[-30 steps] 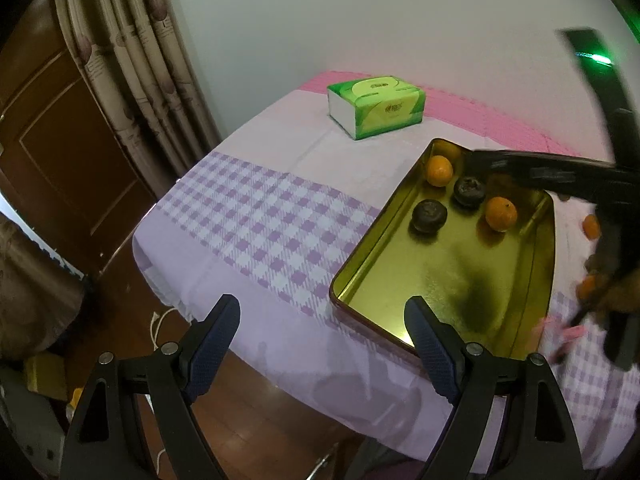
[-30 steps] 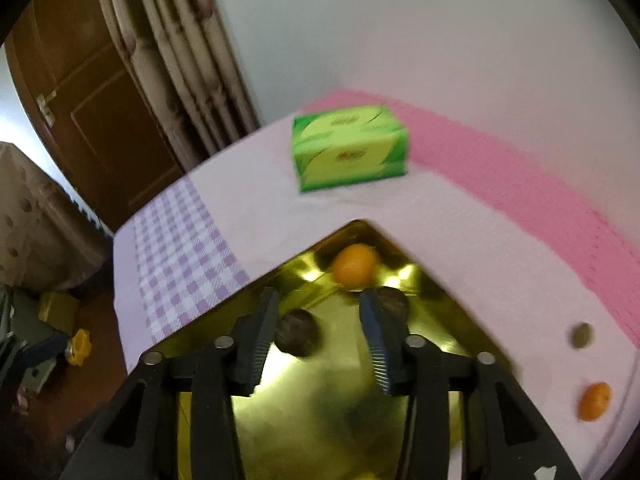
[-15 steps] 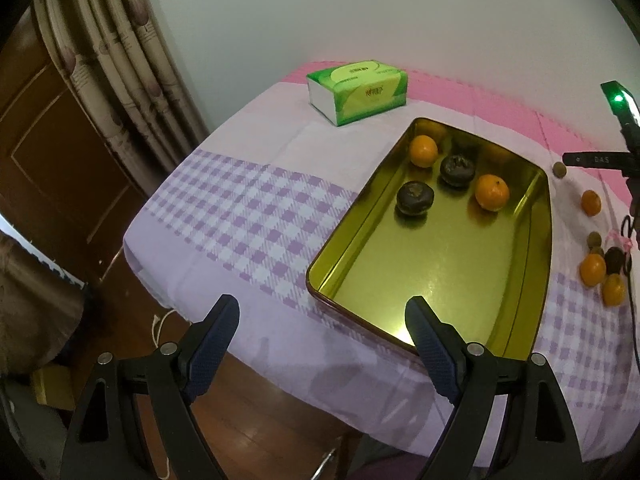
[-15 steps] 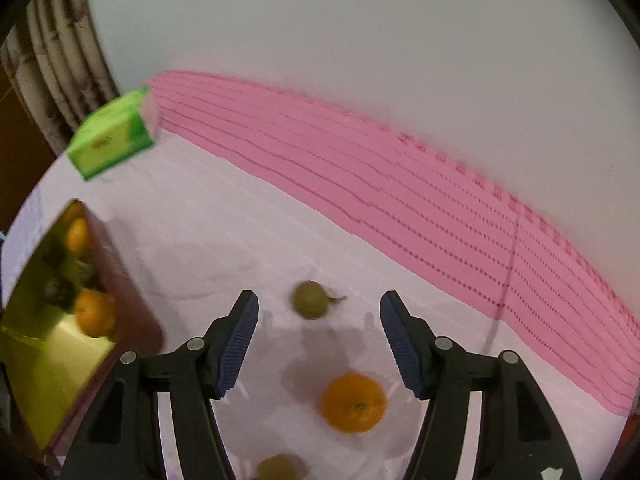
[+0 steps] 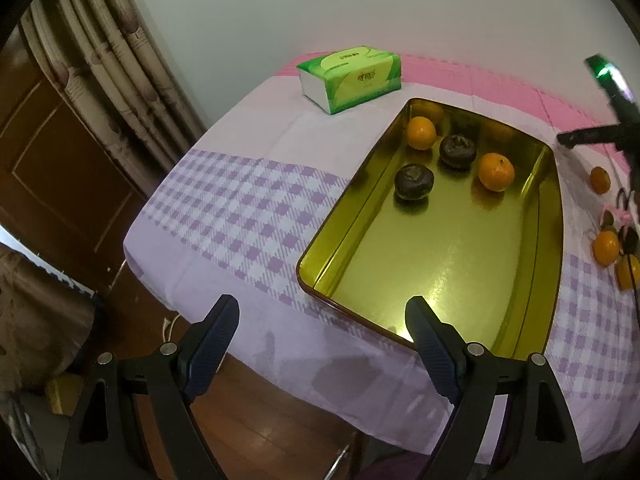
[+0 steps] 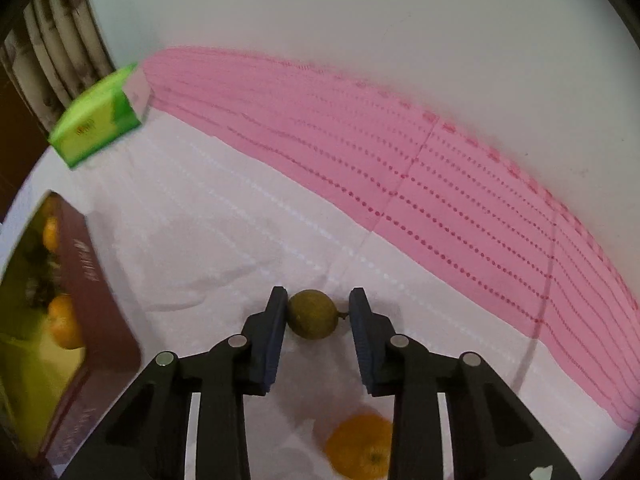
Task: Organize fruits
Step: 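Grasp a small green-brown fruit with the right gripper, then grasp a mandarin orange with the left gripper while the right holds the green fruit, then carry the orange over the gold tray and release it with the left gripper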
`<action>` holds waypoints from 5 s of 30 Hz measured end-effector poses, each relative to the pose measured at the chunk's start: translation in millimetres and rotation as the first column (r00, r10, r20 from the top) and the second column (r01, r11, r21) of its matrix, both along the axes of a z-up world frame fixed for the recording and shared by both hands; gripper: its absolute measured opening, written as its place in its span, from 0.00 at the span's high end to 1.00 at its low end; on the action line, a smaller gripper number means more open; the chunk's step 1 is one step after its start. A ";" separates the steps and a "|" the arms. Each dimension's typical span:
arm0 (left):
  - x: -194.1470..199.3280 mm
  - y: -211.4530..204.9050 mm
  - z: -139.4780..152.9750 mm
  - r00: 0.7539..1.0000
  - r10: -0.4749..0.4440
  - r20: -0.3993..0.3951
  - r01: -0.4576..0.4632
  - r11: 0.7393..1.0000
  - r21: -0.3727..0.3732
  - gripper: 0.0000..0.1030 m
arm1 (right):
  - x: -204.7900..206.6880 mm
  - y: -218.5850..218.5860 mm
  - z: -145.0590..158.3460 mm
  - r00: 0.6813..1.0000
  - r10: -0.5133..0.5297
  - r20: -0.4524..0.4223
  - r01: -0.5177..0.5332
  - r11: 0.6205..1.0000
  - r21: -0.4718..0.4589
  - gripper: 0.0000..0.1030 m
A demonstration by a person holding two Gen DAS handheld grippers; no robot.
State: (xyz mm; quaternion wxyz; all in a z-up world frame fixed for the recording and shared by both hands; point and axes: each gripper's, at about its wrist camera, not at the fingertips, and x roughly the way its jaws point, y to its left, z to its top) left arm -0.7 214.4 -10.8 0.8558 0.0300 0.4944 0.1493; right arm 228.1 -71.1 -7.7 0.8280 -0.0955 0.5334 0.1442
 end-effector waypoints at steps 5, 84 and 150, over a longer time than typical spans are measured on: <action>-4.5 -10.1 8.6 0.998 -0.039 0.045 0.038 0.999 0.022 0.17 | -66.0 -40.3 57.6 0.991 -0.062 0.122 0.048 0.992 0.118 0.76; 28.5 -151.1 24.7 0.901 -0.433 0.033 0.430 0.880 -0.200 0.63 | -256.3 -205.2 -2.5 0.927 -0.329 0.180 0.303 0.940 0.155 0.72; 55.6 -15.8 -50.5 0.988 -0.152 -0.011 0.149 0.981 -0.122 0.62 | -257.2 -199.9 -1.5 0.927 -0.326 0.188 0.308 0.944 0.118 0.70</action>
